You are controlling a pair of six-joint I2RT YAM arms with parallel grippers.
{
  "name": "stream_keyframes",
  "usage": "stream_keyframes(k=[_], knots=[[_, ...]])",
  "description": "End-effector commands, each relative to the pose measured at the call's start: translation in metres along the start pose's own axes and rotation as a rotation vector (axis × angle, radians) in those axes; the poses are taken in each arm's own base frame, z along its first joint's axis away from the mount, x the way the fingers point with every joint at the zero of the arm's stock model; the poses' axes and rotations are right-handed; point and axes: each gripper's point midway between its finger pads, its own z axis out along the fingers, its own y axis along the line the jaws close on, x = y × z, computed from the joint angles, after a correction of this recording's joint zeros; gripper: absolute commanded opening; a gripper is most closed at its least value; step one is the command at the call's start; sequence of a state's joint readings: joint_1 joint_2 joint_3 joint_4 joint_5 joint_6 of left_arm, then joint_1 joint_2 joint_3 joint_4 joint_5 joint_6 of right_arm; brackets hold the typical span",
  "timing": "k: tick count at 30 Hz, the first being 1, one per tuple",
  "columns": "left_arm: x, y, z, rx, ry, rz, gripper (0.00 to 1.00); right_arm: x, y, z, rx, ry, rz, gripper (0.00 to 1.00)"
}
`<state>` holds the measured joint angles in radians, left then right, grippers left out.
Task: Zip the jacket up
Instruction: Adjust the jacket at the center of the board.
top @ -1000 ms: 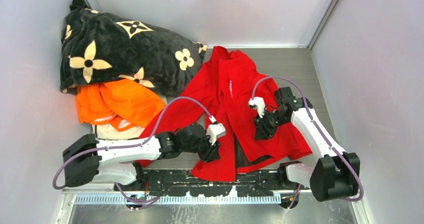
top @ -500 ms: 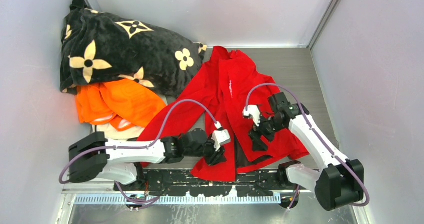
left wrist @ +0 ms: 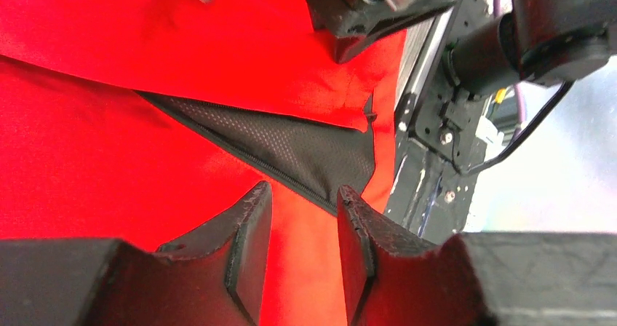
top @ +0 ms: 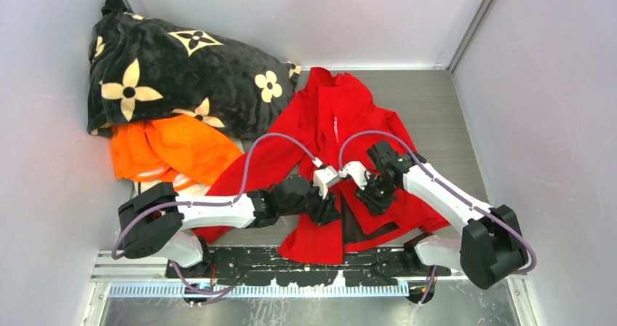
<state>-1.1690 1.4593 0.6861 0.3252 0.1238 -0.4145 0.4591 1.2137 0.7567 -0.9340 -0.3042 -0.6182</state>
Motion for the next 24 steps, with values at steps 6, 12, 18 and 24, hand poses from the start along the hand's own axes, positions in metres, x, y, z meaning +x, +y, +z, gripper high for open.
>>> stream_keyframes(k=[6,12,18,24], knots=[[-0.032,-0.001,-0.01,0.049,-0.133,-0.065,0.38,-0.015,-0.044,-0.033,0.069,-0.154,0.197,0.06],[-0.031,0.003,-0.013,0.05,-0.133,-0.065,0.38,0.001,-0.112,-0.084,0.176,-0.282,0.37,0.01],[-0.034,0.003,-0.015,0.057,-0.141,-0.064,0.38,0.041,-0.186,-0.095,0.223,-0.276,0.563,0.01],[-0.029,0.004,-0.017,0.058,-0.136,-0.07,0.38,0.073,-0.218,-0.072,0.155,-0.232,0.718,0.01]])
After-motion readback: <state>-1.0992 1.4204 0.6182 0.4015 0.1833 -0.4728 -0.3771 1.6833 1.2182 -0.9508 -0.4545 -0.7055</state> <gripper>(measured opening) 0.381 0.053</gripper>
